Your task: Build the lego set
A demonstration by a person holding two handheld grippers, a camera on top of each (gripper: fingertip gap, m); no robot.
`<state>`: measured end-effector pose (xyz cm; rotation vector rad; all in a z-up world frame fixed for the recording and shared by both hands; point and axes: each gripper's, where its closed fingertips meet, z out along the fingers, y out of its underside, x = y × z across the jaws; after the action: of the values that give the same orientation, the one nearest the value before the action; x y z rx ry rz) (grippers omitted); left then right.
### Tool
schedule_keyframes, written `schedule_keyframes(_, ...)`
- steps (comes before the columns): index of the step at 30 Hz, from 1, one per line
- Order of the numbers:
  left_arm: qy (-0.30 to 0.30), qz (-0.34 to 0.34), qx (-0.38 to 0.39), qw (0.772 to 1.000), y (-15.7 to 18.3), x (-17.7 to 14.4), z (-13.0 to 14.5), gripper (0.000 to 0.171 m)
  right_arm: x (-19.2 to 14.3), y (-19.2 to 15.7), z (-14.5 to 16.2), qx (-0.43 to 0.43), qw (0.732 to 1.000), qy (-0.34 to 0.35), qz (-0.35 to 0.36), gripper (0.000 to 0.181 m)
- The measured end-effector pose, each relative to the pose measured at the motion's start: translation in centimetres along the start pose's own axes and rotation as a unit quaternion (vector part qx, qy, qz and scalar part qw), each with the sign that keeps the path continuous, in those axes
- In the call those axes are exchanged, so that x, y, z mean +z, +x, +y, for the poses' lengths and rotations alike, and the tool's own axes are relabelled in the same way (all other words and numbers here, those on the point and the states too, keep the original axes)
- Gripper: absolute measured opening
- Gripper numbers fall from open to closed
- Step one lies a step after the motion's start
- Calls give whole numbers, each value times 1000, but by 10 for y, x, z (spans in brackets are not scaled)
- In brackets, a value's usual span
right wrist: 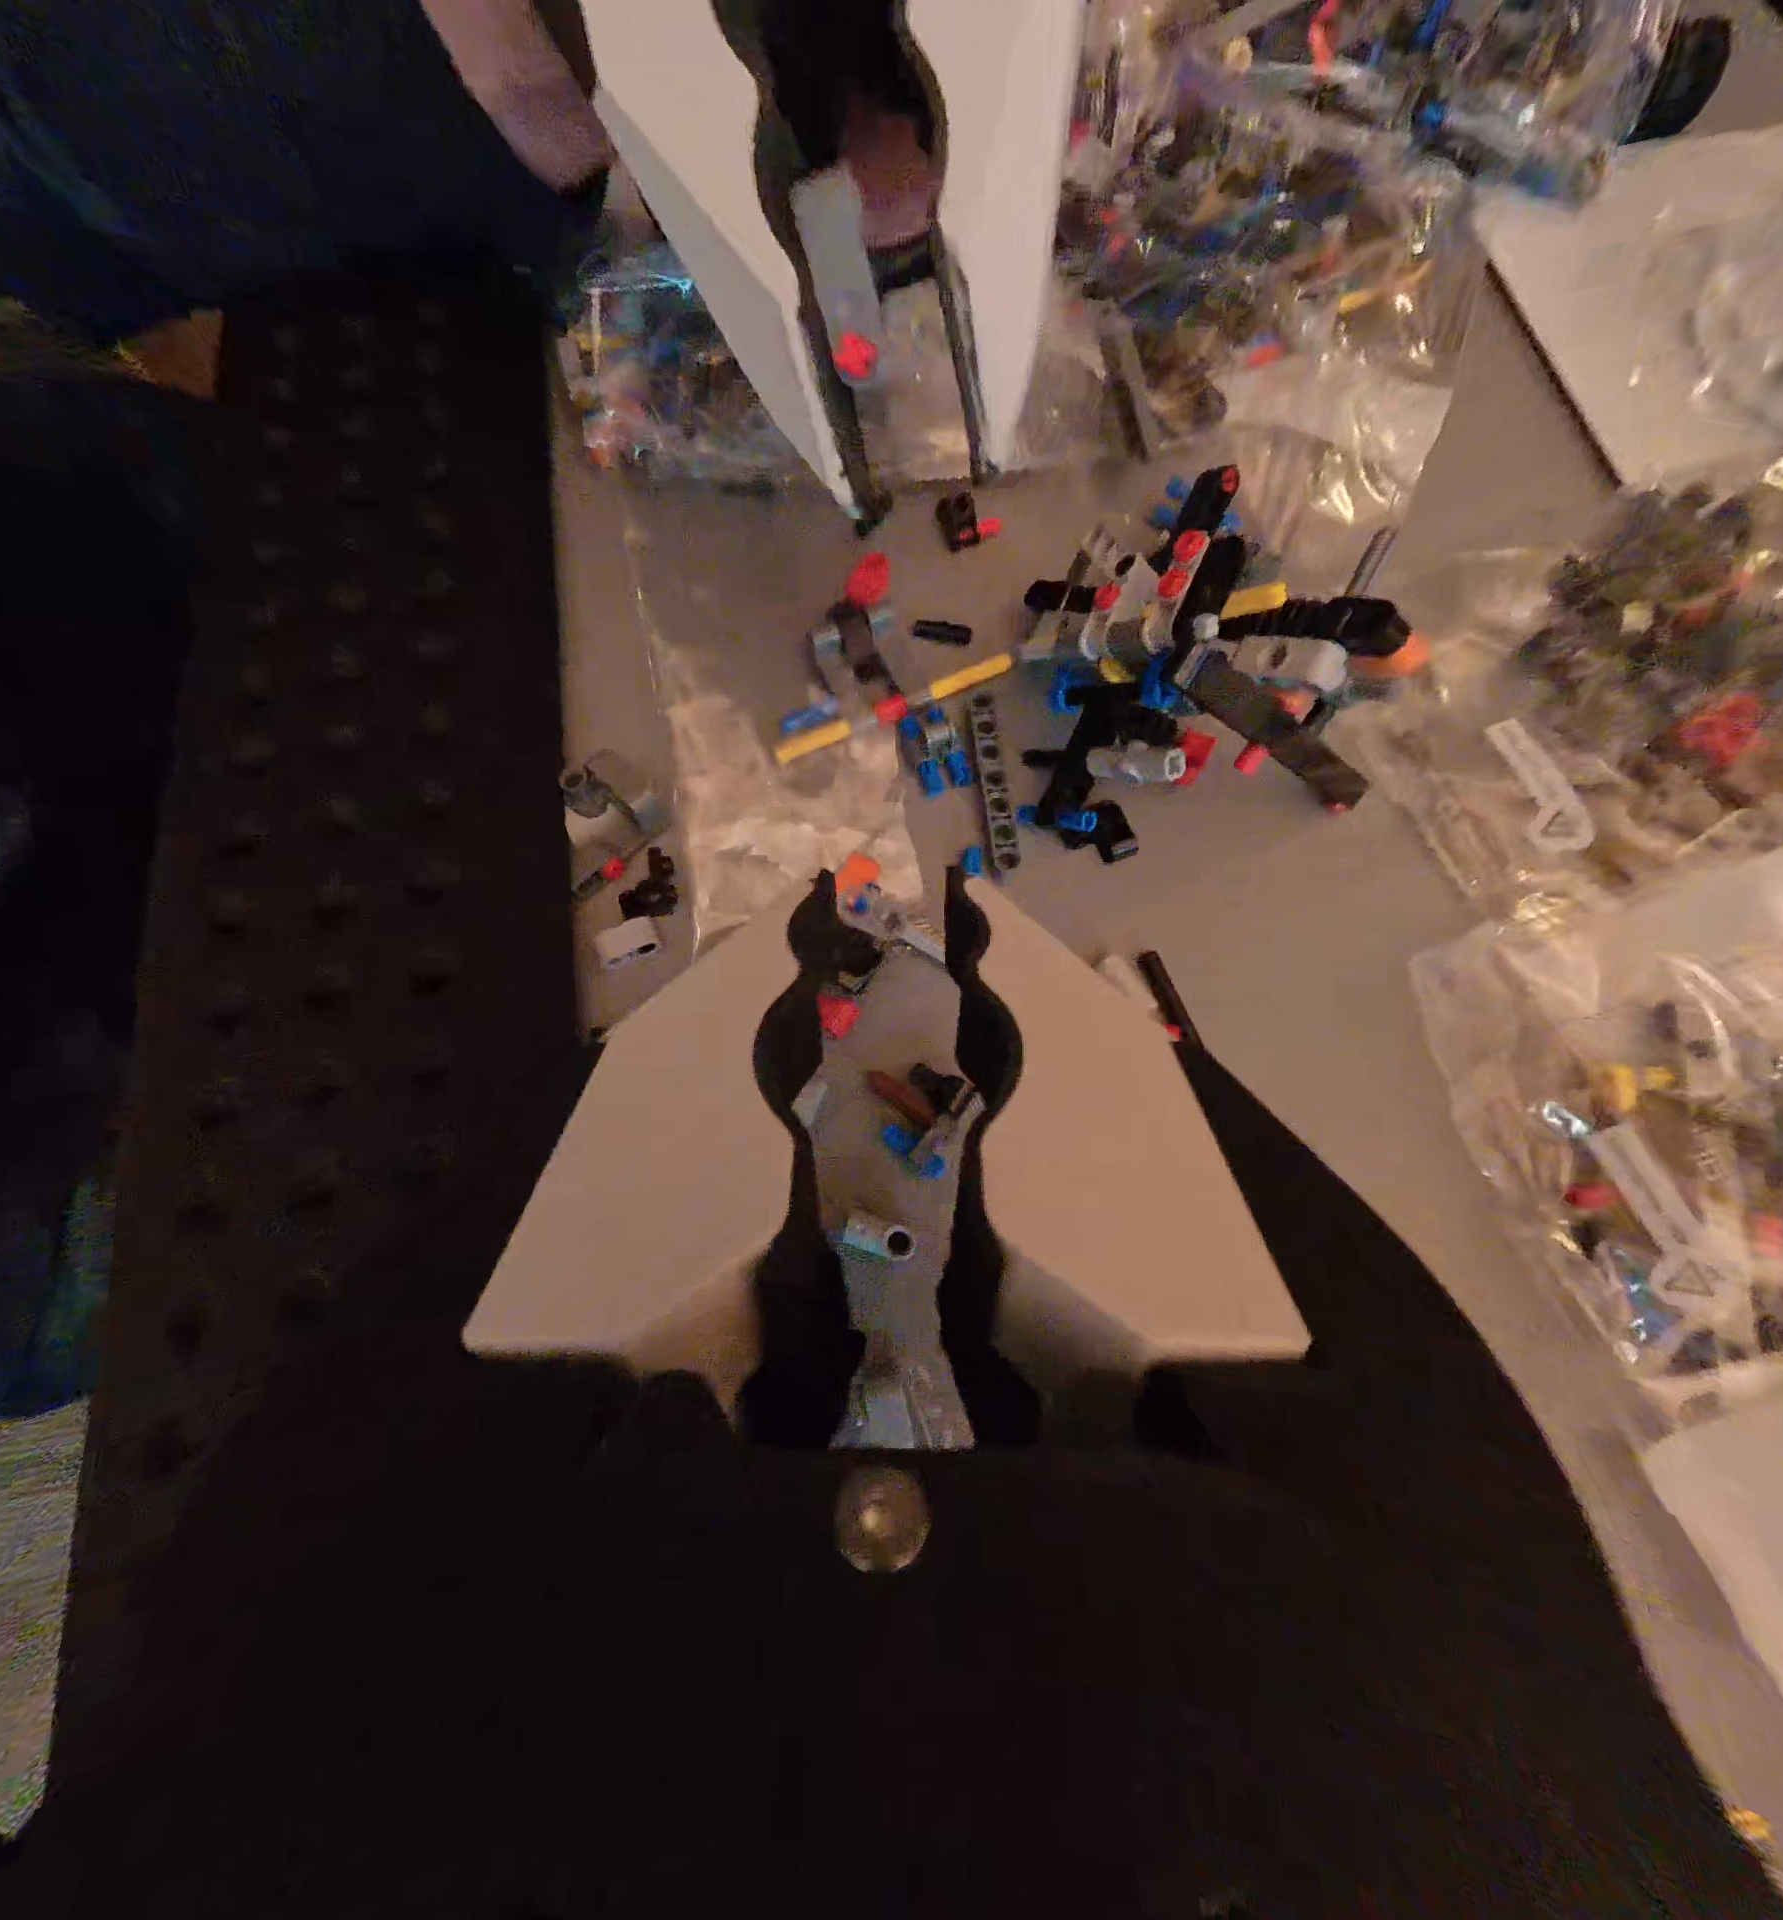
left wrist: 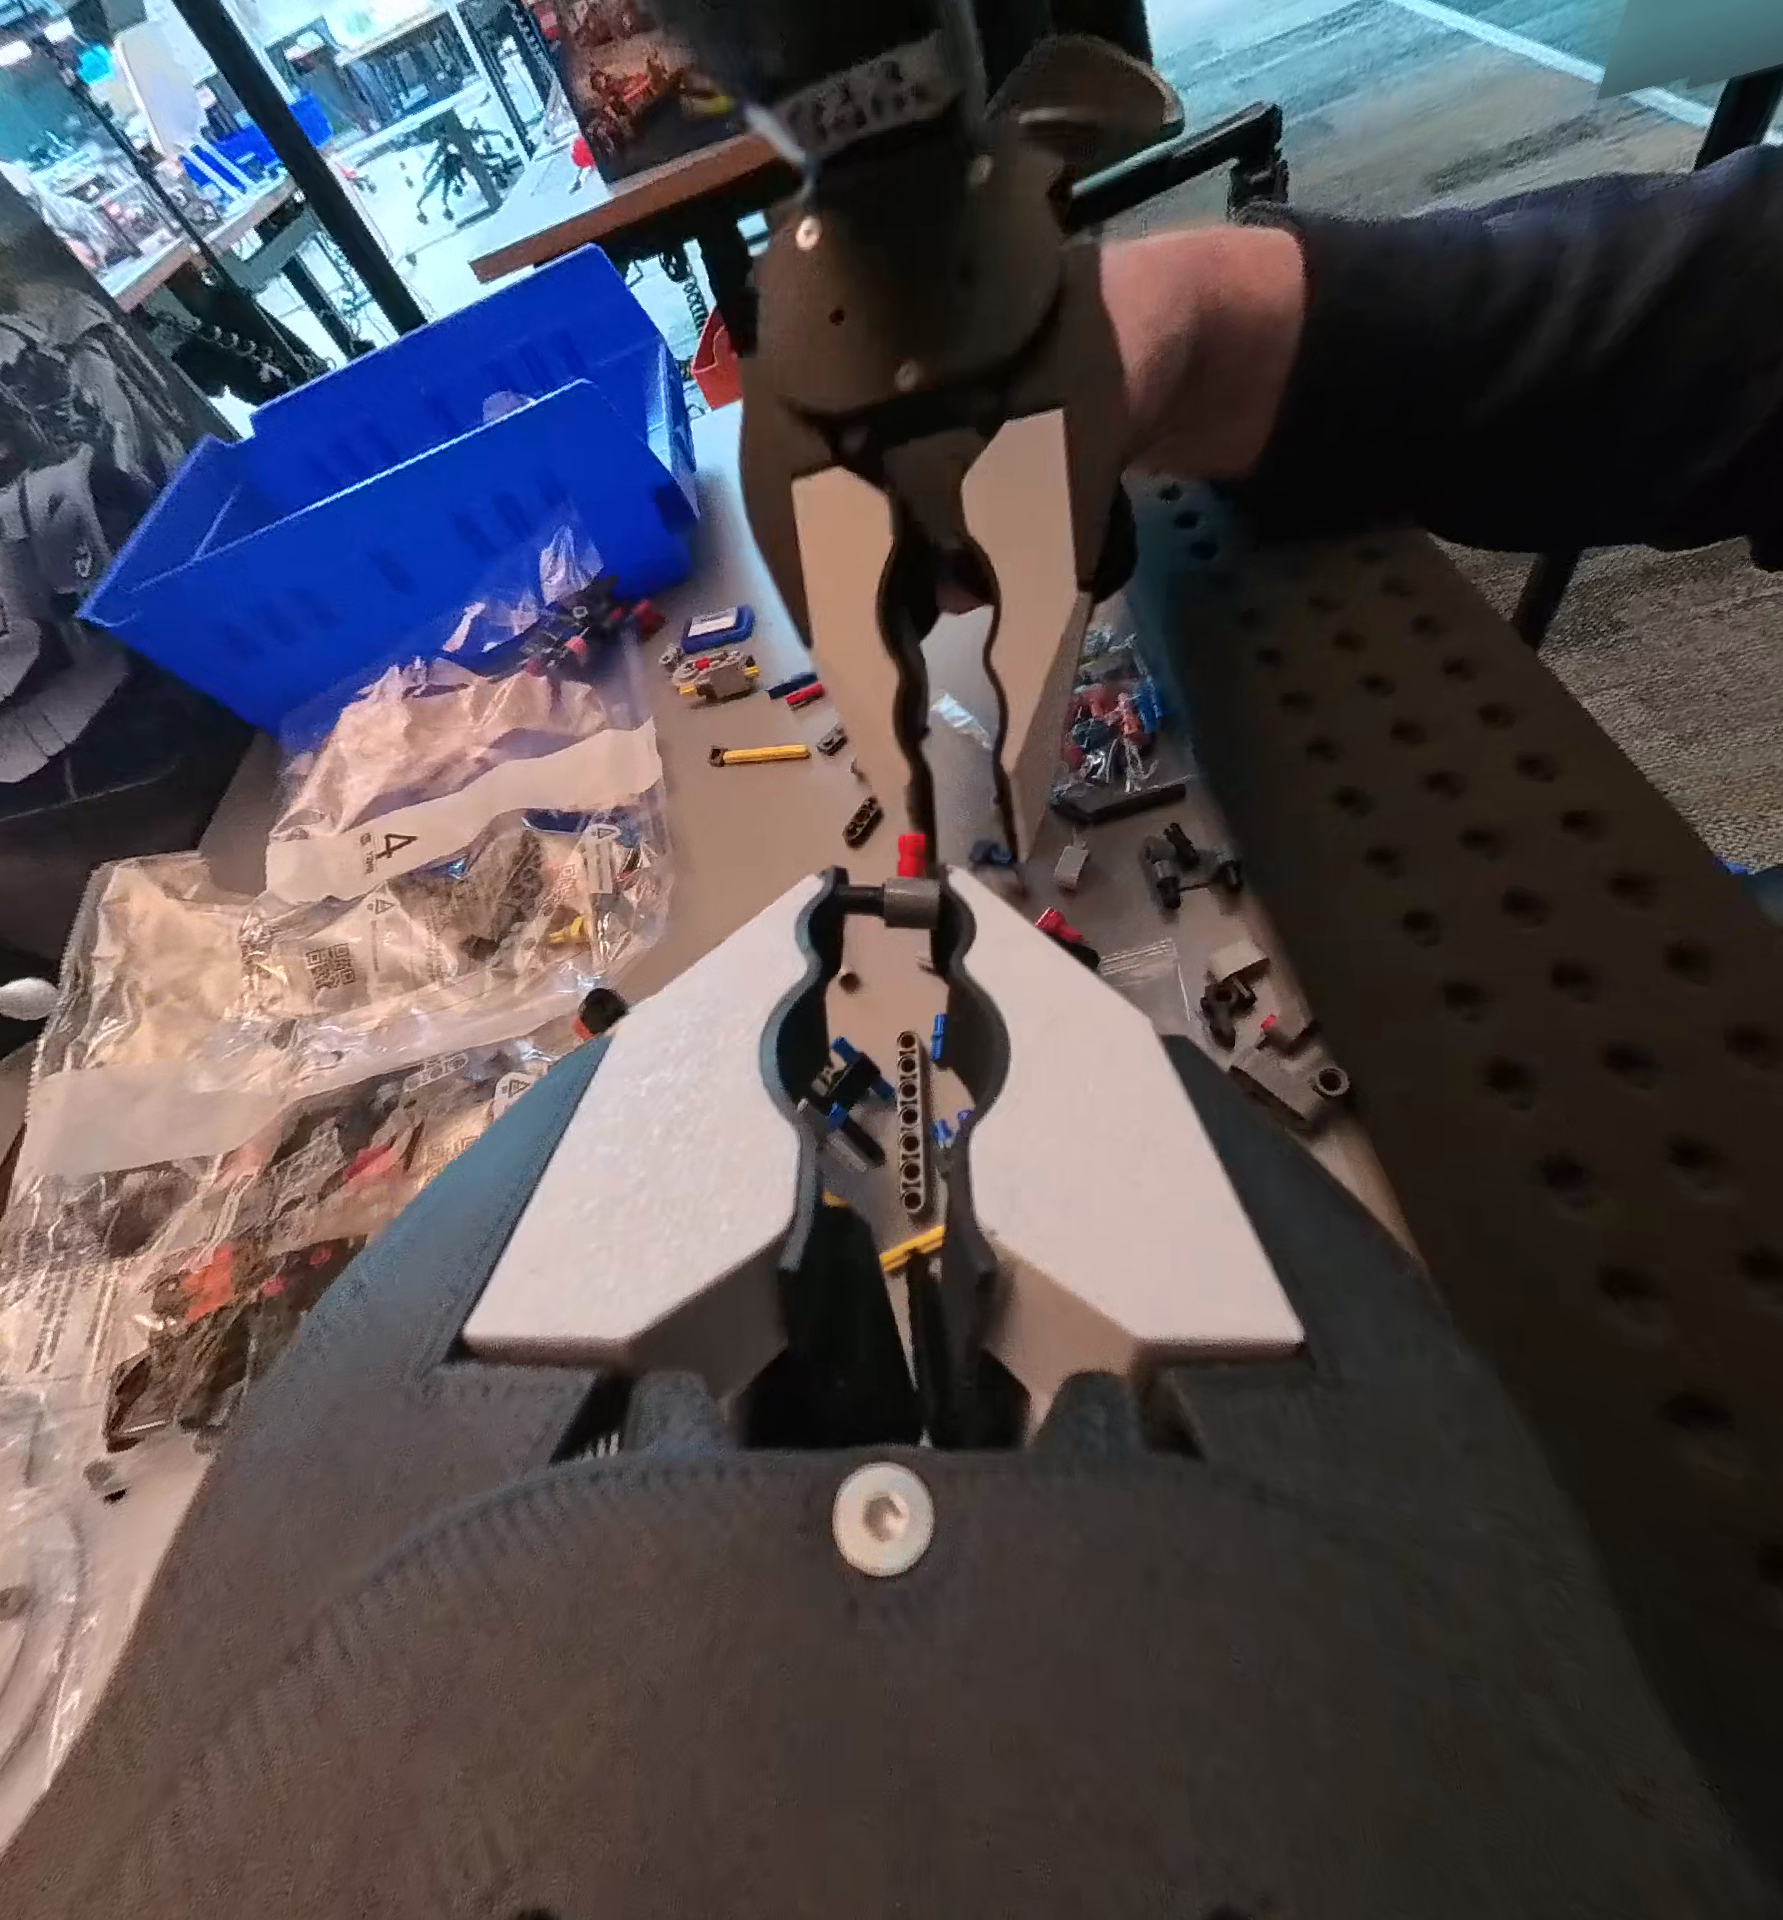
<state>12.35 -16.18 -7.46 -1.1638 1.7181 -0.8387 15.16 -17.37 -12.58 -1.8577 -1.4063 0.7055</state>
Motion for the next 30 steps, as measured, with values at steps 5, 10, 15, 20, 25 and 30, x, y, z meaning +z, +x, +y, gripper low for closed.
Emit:
schedule_keyframes(5, -7, -4, 9, 1000, 1, 4, 2, 16, -5, 6, -9, -1, 999, 29, 18, 11)
schedule_keyframes(10, -20, -22, 35, 999, 1, 11, 2, 16, -8, -3, -36, 19, 995, 98, -13, 11)
schedule_keyframes(15, -39, -26, 56, 997, 5, 21, 5, 16, -11, 0, -50, 1, 992, 128, 11, 12)
schedule_keyframes(20, -41, -27, 54, 997, 4, 23, 6, 16, -7, -3, -52, -37, 992, 117, 32, 8)
schedule_keyframes(25, -35, -30, 49, 998, 3, 22, 4, 16, -12, -4, -60, -61, 988, 131, 56, 5)
schedule_keyframes(30, -51, -32, 55, 997, 3, 24, 9, 16, -6, -2, -54, -67, 990, 106, 64, 2)
